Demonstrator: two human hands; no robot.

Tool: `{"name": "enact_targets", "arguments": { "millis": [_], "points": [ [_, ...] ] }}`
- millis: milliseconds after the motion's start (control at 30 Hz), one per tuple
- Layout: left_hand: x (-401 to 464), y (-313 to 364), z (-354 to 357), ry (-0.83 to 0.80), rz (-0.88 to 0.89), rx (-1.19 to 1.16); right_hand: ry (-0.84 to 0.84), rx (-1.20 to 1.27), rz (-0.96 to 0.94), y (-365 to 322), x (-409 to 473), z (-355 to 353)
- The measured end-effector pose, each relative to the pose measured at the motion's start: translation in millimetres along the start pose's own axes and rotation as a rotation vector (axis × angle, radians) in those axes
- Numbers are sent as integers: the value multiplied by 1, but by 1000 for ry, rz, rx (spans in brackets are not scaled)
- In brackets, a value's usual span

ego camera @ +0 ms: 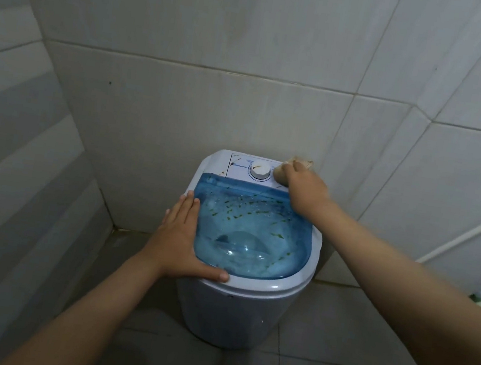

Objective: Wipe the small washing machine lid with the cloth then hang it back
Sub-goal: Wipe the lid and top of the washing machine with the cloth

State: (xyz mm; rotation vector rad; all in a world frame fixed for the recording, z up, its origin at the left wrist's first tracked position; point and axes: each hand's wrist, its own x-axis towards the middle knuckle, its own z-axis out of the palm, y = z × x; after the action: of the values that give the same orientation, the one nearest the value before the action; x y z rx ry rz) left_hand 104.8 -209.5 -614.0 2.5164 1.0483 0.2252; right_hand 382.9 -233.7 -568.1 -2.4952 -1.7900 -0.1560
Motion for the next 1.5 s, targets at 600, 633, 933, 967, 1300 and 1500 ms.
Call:
{"name": "enact_targets", "arguments": {
  "millis": [600,633,933,967,1300,1500],
  "points": [
    [-7,13,-6,0,-34,-69,-450,333,-71,-2,-13,-78],
    [-7,12,-6,7,-30,-72,-407,394,-52,-3,-8,-80],
    [-5,6,-2,30,-13,-75,14,235,-46,-38,37,-43],
    [-5,6,-1,36,-12,-79,-19,199,-56,-40,38,-35],
    [-3,5,-1,28,-19,-75,0,39,-166,-39,17,-11],
    [-5,8,-3,24,-39,-85,10,-139,-223,-41,2,-8]
  ]
}}
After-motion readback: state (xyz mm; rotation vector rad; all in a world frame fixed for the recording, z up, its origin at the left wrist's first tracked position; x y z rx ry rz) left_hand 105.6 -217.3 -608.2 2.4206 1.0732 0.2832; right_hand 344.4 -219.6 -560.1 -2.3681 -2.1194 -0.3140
